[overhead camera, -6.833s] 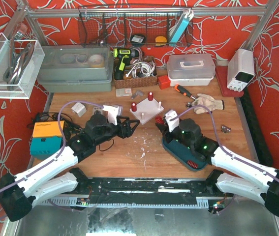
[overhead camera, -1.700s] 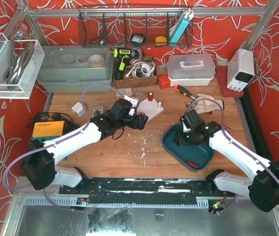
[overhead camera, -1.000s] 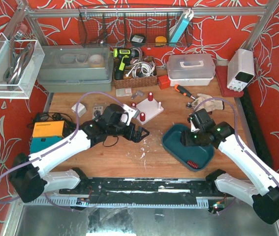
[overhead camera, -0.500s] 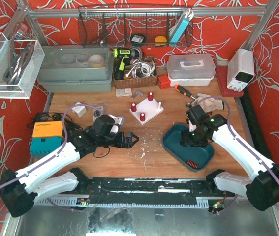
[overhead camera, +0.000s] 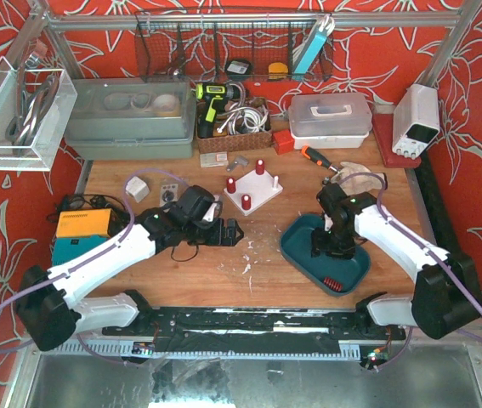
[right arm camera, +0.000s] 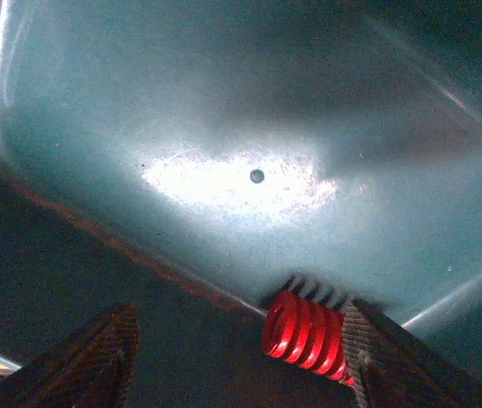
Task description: Install the large spring
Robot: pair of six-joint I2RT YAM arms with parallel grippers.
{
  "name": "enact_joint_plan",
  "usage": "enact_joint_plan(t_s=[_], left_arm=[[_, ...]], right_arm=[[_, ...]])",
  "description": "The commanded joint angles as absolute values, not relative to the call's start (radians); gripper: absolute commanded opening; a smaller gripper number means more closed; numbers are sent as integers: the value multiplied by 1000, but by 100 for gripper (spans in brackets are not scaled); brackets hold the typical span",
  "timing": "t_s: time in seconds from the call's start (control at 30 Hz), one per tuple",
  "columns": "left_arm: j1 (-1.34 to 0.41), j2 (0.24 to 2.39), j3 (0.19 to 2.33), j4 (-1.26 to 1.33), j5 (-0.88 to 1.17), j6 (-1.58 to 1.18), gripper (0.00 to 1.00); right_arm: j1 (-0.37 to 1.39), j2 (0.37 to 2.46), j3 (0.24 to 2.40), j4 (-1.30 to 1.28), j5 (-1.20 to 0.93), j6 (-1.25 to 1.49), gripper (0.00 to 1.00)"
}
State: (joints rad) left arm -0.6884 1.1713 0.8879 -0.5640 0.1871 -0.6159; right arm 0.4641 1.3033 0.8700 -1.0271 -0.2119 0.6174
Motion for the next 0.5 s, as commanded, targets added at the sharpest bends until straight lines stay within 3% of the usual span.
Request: enact_joint_plan(t_s=[0.0,0.13,0.47], left_arm=[[-690,1202,921,-608,213,-551,100],[-690,1186,925,-575,223,-508,100],[-690,1095,871,-554,234,-473,100]], right_arm=[[460,1244,838,-1078,-210,897,72],[460,1247,837,-1140,-146,1016,82],[460,1227,782,-1185,-164,1234,83]])
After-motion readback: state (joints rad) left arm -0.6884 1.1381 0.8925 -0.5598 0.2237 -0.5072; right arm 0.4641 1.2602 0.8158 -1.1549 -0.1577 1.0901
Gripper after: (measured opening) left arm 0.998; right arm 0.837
